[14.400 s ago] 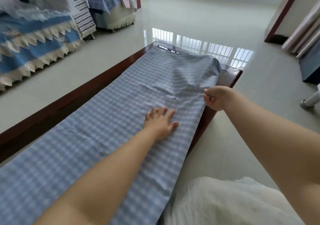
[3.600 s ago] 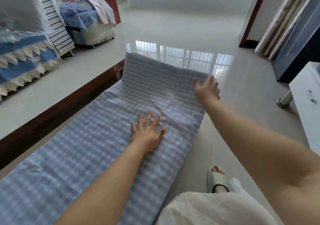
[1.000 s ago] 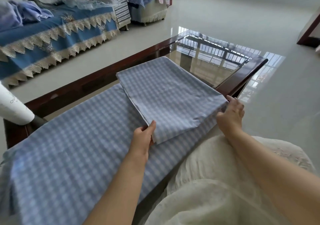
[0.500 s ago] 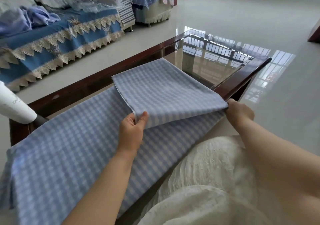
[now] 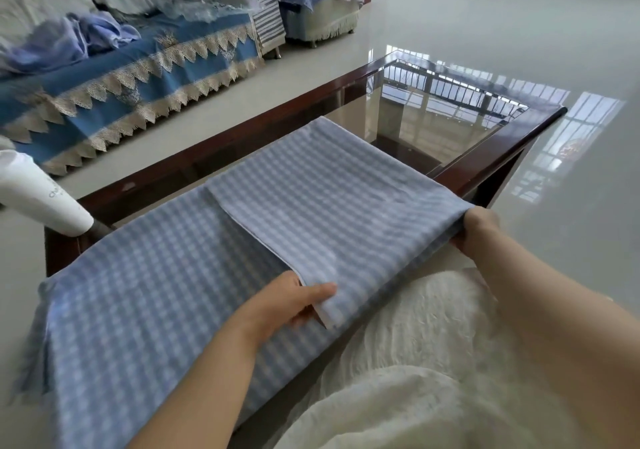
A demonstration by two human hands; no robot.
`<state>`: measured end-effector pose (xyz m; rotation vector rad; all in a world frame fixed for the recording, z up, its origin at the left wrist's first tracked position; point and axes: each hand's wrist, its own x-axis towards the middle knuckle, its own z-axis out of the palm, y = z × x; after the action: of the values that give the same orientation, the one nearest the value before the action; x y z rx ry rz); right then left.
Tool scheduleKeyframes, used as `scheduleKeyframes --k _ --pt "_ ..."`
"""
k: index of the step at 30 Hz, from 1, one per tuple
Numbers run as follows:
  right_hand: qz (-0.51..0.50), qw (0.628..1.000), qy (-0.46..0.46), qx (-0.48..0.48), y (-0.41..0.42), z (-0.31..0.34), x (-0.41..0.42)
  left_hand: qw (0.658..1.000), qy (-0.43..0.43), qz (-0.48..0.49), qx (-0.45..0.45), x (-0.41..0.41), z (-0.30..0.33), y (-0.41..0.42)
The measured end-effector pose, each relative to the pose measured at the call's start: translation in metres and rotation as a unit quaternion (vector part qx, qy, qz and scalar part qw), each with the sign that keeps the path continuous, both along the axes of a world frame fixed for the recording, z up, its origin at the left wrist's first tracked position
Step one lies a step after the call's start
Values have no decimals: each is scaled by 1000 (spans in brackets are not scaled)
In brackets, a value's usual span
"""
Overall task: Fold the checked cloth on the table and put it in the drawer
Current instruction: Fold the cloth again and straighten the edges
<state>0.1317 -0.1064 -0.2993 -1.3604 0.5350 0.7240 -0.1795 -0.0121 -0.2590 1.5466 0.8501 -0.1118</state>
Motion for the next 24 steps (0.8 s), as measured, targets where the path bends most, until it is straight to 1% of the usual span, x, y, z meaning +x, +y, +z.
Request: scheduleKeyframes --k 1,2,3,4,5,6,7,8,9,10,11,12,13,14,16,18,20,22,24 --pt "-7 1000 -1 27 1 2 -4 994 48 -96 -6 -3 4 -1" --pt "0 999 -11 42 1 2 -7 976 103 -191 -6 -6 6 2" --pt "5 998 -23 59 1 3 -11 953 149 -264 -1 -8 11 5" --pt "28 997 -36 63 0 6 -17 938 176 -299 12 -8 13 14" --pt "69 995 -52 50 0 4 -21 938 178 -295 26 -7 18 24" --pt "118 991 -59 27 0 1 -26 954 159 -252 42 -3 23 35" --pt "159 986 -53 16 0 -3 -31 973 126 -180 68 4 26 47" --pt "182 983 -39 7 1 -5 -35 985 93 -93 108 13 25 62" --pt "192 981 -22 7 3 -6 -38 984 70 -2 165 24 21 78" --pt "176 984 -13 11 6 -6 -40 967 67 66 238 35 13 96" --pt "147 989 -12 22 11 -3 -43 942 84 97 310 45 5 112" --pt "105 994 -22 33 16 0 -45 920 111 102 361 54 -3 128" --pt "61 996 -35 54 21 1 -48 905 142 89 391 62 -10 143" --pt "37 996 -58 63 24 5 -53 892 177 67 411 68 -16 159" --pt "41 992 -111 45 28 4 -65 866 239 33 439 76 -24 186" --pt "60 985 -160 11 26 -3 -70 845 271 43 459 81 -29 212" --pt "57 977 -203 -37 25 -7 -68 830 284 71 475 84 -35 234" --pt "48 973 -212 -73 27 -8 -66 826 293 95 472 84 -37 251" --pt "44 972 -215 -88 30 -11 -65 822 308 102 469 86 -36 262"
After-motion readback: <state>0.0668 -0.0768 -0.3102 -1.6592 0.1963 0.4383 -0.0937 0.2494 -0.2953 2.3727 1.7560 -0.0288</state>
